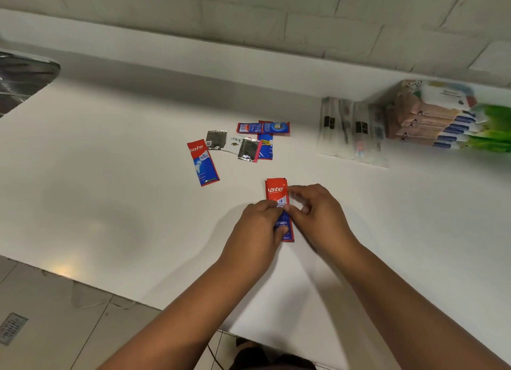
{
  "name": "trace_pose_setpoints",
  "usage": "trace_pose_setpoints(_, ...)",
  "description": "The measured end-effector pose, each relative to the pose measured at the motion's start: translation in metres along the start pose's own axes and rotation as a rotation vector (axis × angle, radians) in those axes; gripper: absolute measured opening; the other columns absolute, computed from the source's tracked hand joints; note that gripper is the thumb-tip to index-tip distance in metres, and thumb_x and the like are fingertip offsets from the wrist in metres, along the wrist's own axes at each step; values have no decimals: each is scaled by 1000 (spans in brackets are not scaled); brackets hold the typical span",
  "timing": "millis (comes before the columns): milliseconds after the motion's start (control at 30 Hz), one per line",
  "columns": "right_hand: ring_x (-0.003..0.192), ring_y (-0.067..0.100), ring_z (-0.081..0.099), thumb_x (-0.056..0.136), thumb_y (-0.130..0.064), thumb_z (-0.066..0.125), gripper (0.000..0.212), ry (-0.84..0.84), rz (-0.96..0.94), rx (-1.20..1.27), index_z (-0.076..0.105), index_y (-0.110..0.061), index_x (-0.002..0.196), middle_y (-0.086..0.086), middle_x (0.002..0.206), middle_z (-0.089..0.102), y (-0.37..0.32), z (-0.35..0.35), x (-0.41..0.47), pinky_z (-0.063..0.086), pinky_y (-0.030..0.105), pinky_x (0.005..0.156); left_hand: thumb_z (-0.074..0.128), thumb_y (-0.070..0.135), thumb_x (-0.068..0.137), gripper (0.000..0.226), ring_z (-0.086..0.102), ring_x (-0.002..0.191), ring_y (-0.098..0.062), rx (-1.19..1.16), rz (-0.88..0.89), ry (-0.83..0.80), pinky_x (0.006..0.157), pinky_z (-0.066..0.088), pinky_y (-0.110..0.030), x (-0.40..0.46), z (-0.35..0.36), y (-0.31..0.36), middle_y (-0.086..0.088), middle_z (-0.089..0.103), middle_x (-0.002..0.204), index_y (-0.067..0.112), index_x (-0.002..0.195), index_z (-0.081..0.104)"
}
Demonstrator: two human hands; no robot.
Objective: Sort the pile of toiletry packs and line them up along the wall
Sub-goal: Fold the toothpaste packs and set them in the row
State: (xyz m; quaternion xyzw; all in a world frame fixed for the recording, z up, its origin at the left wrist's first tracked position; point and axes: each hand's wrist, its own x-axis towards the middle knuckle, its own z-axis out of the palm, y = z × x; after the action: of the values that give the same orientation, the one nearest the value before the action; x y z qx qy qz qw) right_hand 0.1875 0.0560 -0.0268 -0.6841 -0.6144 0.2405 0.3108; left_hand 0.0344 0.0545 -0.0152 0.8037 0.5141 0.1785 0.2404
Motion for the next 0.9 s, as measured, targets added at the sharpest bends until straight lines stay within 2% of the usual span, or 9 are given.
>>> trace_pose_setpoints(100, 112, 21, 53, 92, -30, 61, 30, -27, -119, -140, 67, -24, 121, 2, 129, 57, 6, 1, -1, 46, 36, 96, 58, 30, 92, 42, 46, 119, -16, 9, 8, 4, 95, 30, -15, 1, 1, 0, 0, 54, 134, 21, 132, 53)
trace_pose_setpoints(167, 114, 27, 50, 94, -34, 55, 30, -10, -160, -247, 66, -26, 121, 1, 136, 56, 8, 1, -1, 44, 37, 96, 58, 29, 91, 41, 46, 118, -16, 8, 12, 12, 90, 26, -12, 1, 1, 1, 1, 55, 133, 21, 132, 53)
trace_pose_setpoints(267, 110, 28, 54, 93, -44, 41, 42, -7, -228, -342, 64, -28, 124, -3, 140, 53, 8, 0, 1, 47, 41, 90, 57, 32, 92, 43, 45, 120, -15, 12, 11, 13, 91, 24, -12, -1, 2, 0, 1, 53, 135, 21, 134, 51)
trace_pose_setpoints(367, 128, 29, 47, 93, -46, 30, 50, -72, -265, -383, 57, -29, 132, -8, 142, 50, 12, -1, 2, 42, 46, 98, 55, 35, 93, 46, 43, 123, -14, 19, 8, 4, 93, 23, -11, -2, 5, -3, 2, 51, 138, 21, 136, 48)
trace_pose_setpoints(500, 140, 23, 33, 94, -49, 29, 52, -149, -290, -400, 51, -29, 137, -10, 145, 46, 17, -4, 9, 30, 43, 110, 51, 35, 95, 48, 37, 130, -12, 34, 19, -8, 97, 19, -9, -3, 8, -3, 2, 43, 144, 21, 140, 42)
trace_pose_setpoints(567, 142, 21, 30, 95, -50, 27, 55, -186, -306, -376, 48, -26, 139, -7, 147, 43, 19, -5, 10, 23, 37, 114, 47, 34, 97, 49, 33, 134, -10, 28, 33, -16, 98, 16, -7, -4, 10, -3, 5, 33, 150, 23, 144, 36)
trace_pose_setpoints(667, 143, 21, 28, 97, -53, 16, 62, -221, -317, -369, 42, -22, 143, -3, 150, 39, 21, -2, 9, 11, 28, 115, 41, 38, 98, 52, 27, 138, -6, 37, 44, -10, 99, 10, -4, -6, 12, -6, 10, 21, 155, 27, 147, 26)
trace_pose_setpoints(767, 142, 24, 31, 95, -54, 3, 71, -214, -330, -383, 43, -19, 143, 0, 149, 41, 22, 1, 8, 12, 32, 115, 39, 43, 97, 56, 26, 139, -5, 13, 31, -14, 99, 8, -3, -6, 13, -10, 13, 19, 155, 30, 148, 21)
trace_pose_setpoints(900, 140, 25, 33, 95, -56, 0, 74, -211, -336, -397, 44, -18, 142, 0, 148, 43, 23, 3, 9, 13, 33, 114, 37, 42, 98, 57, 19, 140, 0, 49, 39, -31, 91, -3, 8, -6, 13, -11, 14, 10, 157, 29, 149, 13)
